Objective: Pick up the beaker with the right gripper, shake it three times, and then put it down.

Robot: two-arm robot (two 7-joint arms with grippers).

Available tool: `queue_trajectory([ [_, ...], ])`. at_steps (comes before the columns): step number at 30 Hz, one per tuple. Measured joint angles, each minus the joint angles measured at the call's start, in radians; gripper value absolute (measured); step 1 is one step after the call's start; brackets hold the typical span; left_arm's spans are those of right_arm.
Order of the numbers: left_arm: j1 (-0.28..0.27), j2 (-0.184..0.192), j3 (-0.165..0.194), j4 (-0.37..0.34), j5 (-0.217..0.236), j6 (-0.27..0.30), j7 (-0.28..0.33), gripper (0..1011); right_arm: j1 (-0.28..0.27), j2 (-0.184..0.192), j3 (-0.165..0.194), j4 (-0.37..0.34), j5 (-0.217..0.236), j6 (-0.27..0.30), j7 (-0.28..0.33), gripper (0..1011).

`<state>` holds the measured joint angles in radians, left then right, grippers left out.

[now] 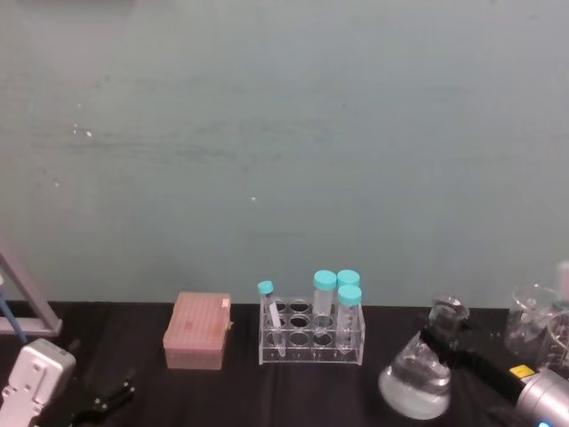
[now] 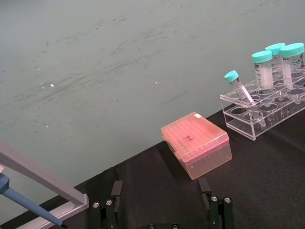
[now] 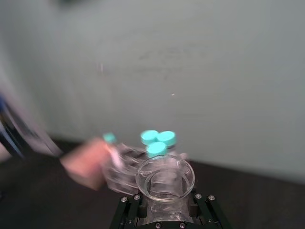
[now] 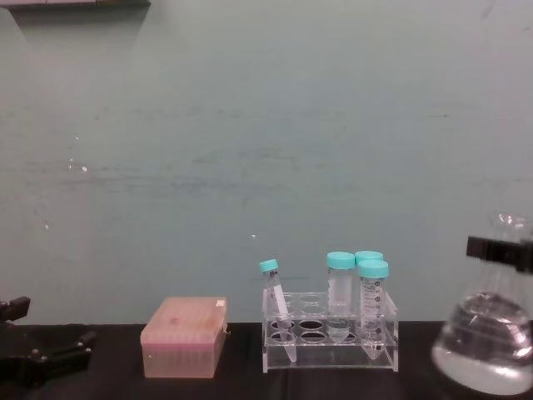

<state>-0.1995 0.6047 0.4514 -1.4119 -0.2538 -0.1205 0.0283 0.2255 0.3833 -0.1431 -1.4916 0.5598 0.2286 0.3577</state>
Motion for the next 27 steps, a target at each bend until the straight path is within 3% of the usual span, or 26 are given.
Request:
queue_trajectory([
  [1,0.0,0.0,0.0,0.0,0.0,0.0,0.0,1000,0.01,0.048,-0.047,0.005,-0.122,-0.087,-0.003,452],
  [4,0.0,0.0,0.0,0.0,0.0,0.0,0.0,1000,0.025,0.099,-0.099,0.012,-0.264,-0.169,-0.026,452],
  [5,0.0,0.0,0.0,0.0,0.0,0.0,0.0,1000,0.035,0.128,-0.128,0.019,-0.372,-0.224,-0.052,452],
  [6,0.0,0.0,0.0,0.0,0.0,0.0,0.0,1000,0.041,0.142,-0.142,0.022,-0.418,-0.246,-0.066,452],
  [7,0.0,0.0,0.0,0.0,0.0,0.0,0.0,1000,0.05,0.164,-0.165,0.03,-0.513,-0.29,-0.099,453],
  [10,0.0,0.0,0.0,0.0,0.0,0.0,0.0,1000,0.063,0.193,-0.193,0.043,-0.632,-0.338,-0.14,452],
  [11,0.0,0.0,0.0,0.0,0.0,0.0,0.0,1000,0.071,0.21,-0.21,0.049,-0.705,-0.364,-0.169,452],
  [14,0.0,0.0,0.0,0.0,0.0,0.0,0.0,1000,0.083,0.235,-0.231,0.058,-0.816,-0.397,-0.214,453],
  [15,0.0,0.0,0.0,0.0,0.0,0.0,0.0,1000,0.083,0.235,-0.231,0.058,-0.816,-0.397,-0.214,452],
  [17,0.0,0.0,0.0,0.0,0.0,0.0,0.0,1000,0.088,0.245,-0.238,0.06,-0.869,-0.408,-0.23,452],
  [19,0.0,0.0,0.0,0.0,0.0,0.0,0.0,1000,0.088,0.246,-0.238,0.06,-0.88,-0.41,-0.233,452],
  [22,0.0,0.0,0.0,0.0,0.0,0.0,0.0,1000,0.083,0.237,-0.225,0.058,-0.86,-0.414,-0.224,452],
  [23,0.0,0.0,0.0,0.0,0.0,0.0,0.0,1000,0.075,0.223,-0.206,0.053,-0.809,-0.414,-0.203,452],
  [24,0.0,0.0,0.0,0.0,0.0,0.0,0.0,1000,0.075,0.223,-0.206,0.053,-0.809,-0.414,-0.203,452],
  [25,0.0,0.0,0.0,0.0,0.0,0.0,0.0,1000,0.064,0.201,-0.176,0.045,-0.727,-0.407,-0.168,453],
  [26,0.0,0.0,0.0,0.0,0.0,0.0,0.0,1000,0.06,0.192,-0.164,0.041,-0.693,-0.399,-0.154,452],
  [27,0.0,0.0,0.0,0.0,0.0,0.0,0.0,1000,0.049,0.163,-0.127,0.031,-0.595,-0.365,-0.115,452],
])
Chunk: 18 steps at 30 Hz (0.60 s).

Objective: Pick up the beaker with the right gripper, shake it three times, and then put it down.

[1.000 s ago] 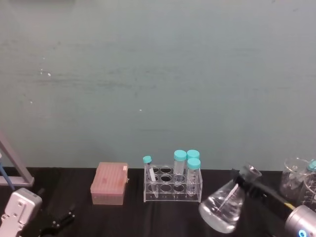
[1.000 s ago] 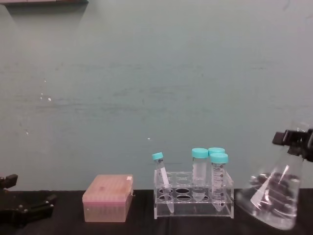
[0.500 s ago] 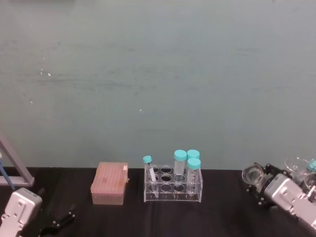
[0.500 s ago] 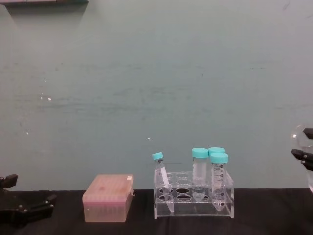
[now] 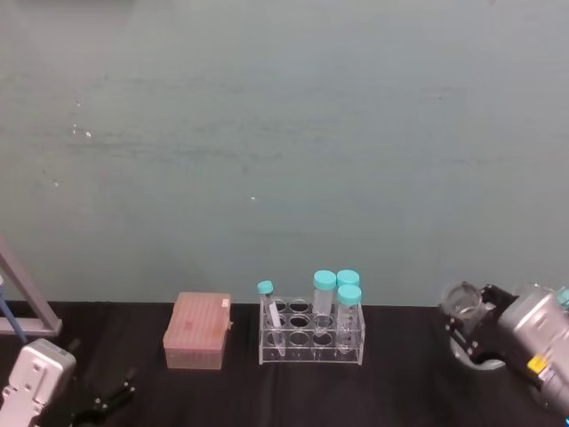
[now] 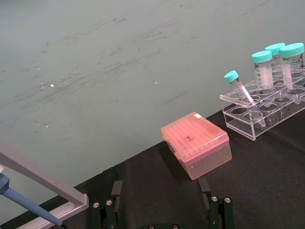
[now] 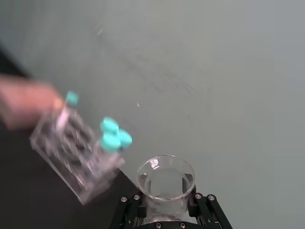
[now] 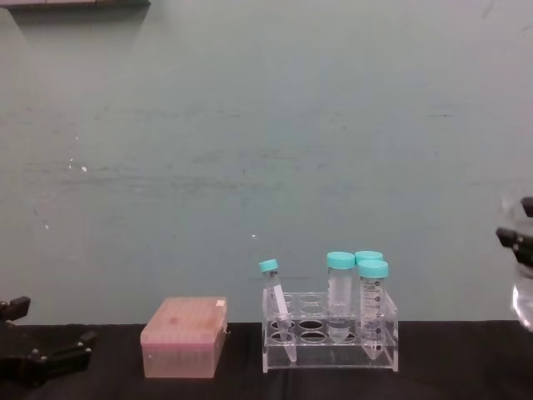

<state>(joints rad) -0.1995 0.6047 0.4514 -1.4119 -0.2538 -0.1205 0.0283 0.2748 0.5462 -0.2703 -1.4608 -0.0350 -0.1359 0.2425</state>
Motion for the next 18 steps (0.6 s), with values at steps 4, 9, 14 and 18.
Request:
queue_trajectory([
  [4,0.0,0.0,0.0,0.0,0.0,0.0,0.0,1000,-0.017,-0.077,0.083,-0.021,0.204,0.12,0.064,452],
  [9,0.0,0.0,0.0,0.0,0.0,0.0,0.0,1000,-0.022,-0.121,0.121,-0.03,0.287,0.2,0.075,453],
  [14,0.0,0.0,0.0,0.0,0.0,0.0,0.0,1000,-0.031,-0.148,0.141,-0.043,0.373,0.286,0.093,453],
  [18,0.0,0.0,0.0,0.0,0.0,0.0,0.0,1000,-0.042,-0.156,0.141,-0.054,0.421,0.329,0.101,452],
])
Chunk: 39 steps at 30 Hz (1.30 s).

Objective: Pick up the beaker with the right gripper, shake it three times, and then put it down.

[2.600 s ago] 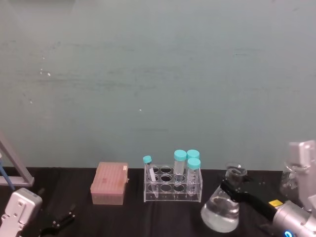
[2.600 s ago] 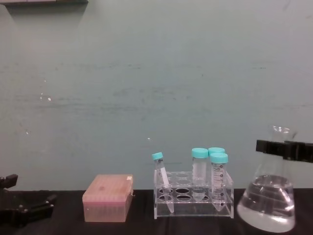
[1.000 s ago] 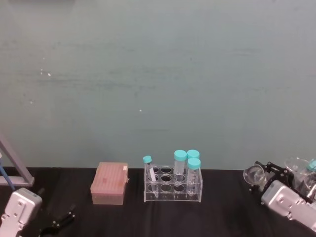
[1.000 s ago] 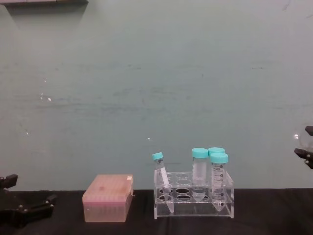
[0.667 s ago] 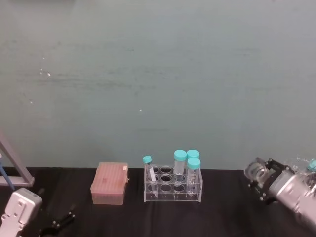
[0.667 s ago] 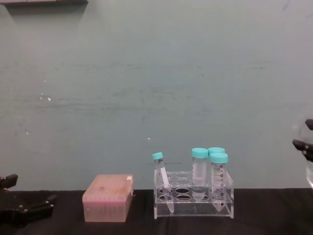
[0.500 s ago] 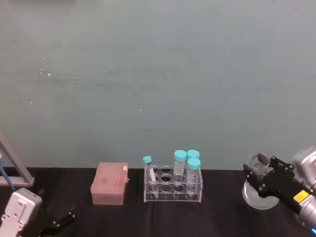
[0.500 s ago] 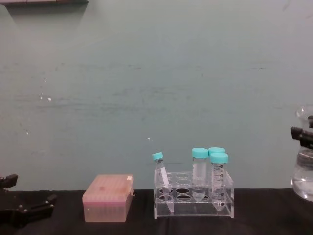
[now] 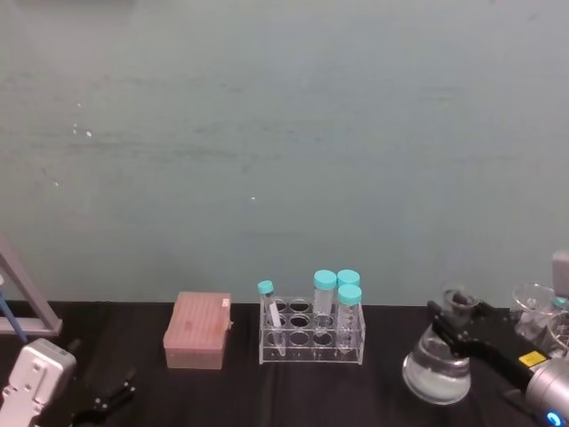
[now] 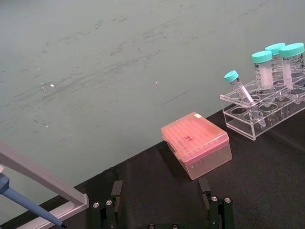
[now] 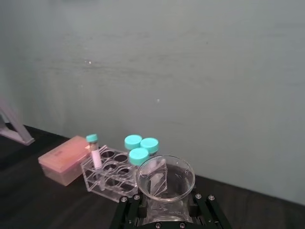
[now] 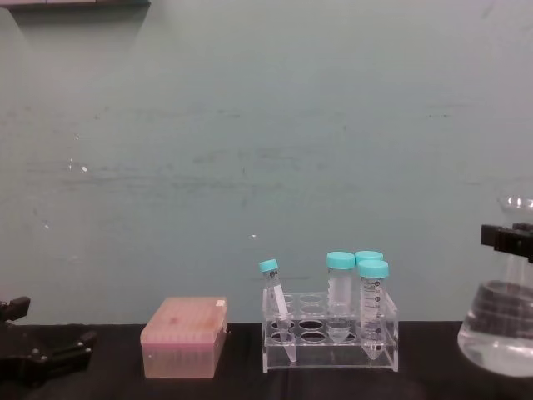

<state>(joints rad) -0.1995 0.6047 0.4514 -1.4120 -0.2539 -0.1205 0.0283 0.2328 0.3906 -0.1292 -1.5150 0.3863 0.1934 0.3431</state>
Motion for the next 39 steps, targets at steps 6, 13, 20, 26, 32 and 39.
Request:
queue_trajectory([
  [6,0.0,0.0,0.0,0.0,0.0,0.0,0.0,1000,-0.006,0.009,-0.017,-0.006,0.012,0.007,-0.001,452],
  [13,0.0,0.0,0.0,0.0,0.0,0.0,0.0,1000,-0.007,0.018,-0.034,-0.008,0.021,0.014,-0.012,452],
  [20,0.0,0.0,0.0,0.0,0.0,0.0,0.0,1000,-0.007,0.018,-0.033,-0.009,0.021,0.014,-0.012,452],
  [26,0.0,0.0,0.0,0.0,0.0,0.0,0.0,1000,-0.007,0.017,-0.032,-0.009,0.021,0.014,-0.011,453],
  [32,0.0,0.0,0.0,0.0,0.0,0.0,0.0,1000,-0.007,0.017,-0.032,-0.009,0.021,0.014,-0.011,453],
  [39,0.0,0.0,0.0,0.0,0.0,0.0,0.0,1000,-0.007,0.016,-0.026,-0.009,0.056,0.028,0.003,452],
])
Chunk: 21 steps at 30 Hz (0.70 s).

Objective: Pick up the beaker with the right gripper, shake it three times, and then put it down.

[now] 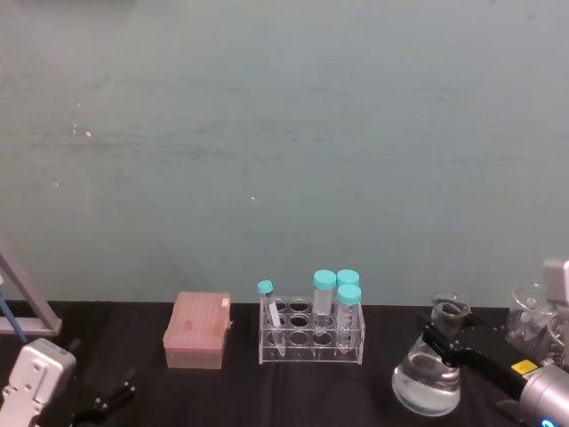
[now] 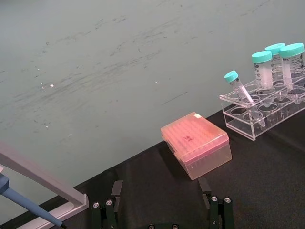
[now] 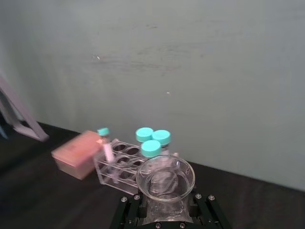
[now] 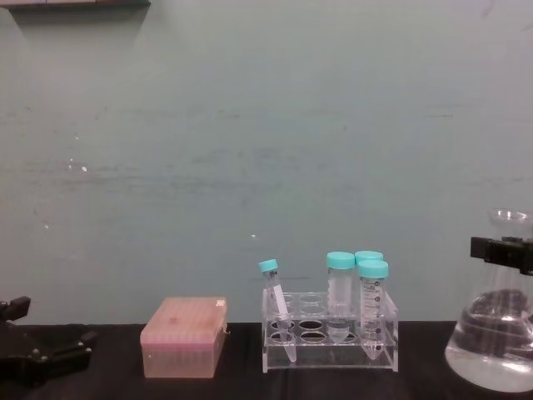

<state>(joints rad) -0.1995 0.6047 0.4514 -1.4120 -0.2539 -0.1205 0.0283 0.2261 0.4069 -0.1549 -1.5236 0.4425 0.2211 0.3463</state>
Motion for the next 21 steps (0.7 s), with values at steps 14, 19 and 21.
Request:
queue_trajectory([
  [14,0.0,0.0,0.0,0.0,0.0,0.0,0.0,1000,-0.024,-0.191,0.221,-0.026,0.523,0.4,-0.034,453],
  [19,0.0,0.0,0.0,0.0,0.0,0.0,0.0,1000,-0.026,-0.239,0.27,-0.023,0.64,0.485,-0.081,452],
  [21,0.0,0.0,0.0,0.0,0.0,0.0,0.0,1000,-0.025,-0.246,0.278,-0.021,0.662,0.498,-0.095,453],
])
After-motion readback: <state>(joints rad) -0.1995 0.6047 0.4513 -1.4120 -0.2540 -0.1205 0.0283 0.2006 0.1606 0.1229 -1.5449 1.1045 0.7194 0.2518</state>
